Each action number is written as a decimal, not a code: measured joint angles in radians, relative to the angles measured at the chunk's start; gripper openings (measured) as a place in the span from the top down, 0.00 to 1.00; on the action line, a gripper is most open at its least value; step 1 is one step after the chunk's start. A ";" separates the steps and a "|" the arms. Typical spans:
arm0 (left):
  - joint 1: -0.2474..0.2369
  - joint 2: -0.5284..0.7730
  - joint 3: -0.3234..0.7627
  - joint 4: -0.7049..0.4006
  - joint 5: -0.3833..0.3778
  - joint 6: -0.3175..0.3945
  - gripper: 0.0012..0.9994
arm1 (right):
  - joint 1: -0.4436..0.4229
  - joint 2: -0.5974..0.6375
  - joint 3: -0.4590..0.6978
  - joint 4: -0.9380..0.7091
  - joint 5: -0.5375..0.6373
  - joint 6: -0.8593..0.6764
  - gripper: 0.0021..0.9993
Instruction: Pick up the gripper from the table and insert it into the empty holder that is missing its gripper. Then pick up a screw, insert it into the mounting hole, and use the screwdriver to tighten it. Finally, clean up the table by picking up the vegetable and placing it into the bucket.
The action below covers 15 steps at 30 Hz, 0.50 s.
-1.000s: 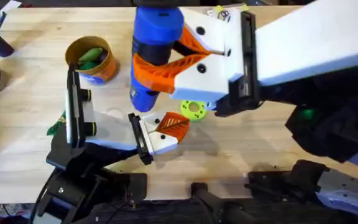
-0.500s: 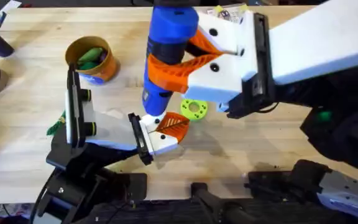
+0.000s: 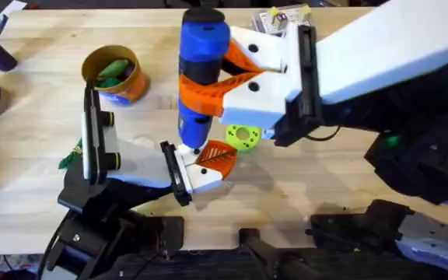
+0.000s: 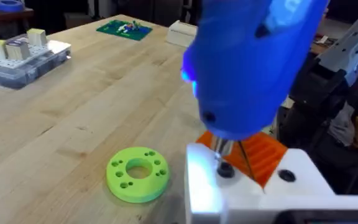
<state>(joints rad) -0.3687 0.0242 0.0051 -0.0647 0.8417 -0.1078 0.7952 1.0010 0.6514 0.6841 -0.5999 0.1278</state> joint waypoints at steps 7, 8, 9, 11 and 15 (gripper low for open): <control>0.000 0.000 0.000 0.000 0.000 0.000 0.99 | 0.000 0.011 0.000 -0.001 0.000 0.014 0.96; 0.000 0.000 0.000 0.000 0.000 0.000 0.99 | 0.000 0.011 0.000 0.000 0.000 0.019 0.96; 0.000 0.000 0.000 0.000 0.000 0.000 0.99 | 0.000 0.011 0.000 0.000 0.000 0.023 0.96; 0.000 0.000 0.000 0.000 0.000 0.000 0.99 | 0.000 0.011 0.000 0.003 0.000 0.031 0.97; 0.000 0.000 0.000 0.000 0.000 0.000 0.99 | 0.000 0.011 0.000 0.004 0.000 0.041 0.97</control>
<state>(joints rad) -0.3687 0.0242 0.0051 -0.0647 0.8413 -0.1078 0.7952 1.0119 0.6514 0.6880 -0.5999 0.1692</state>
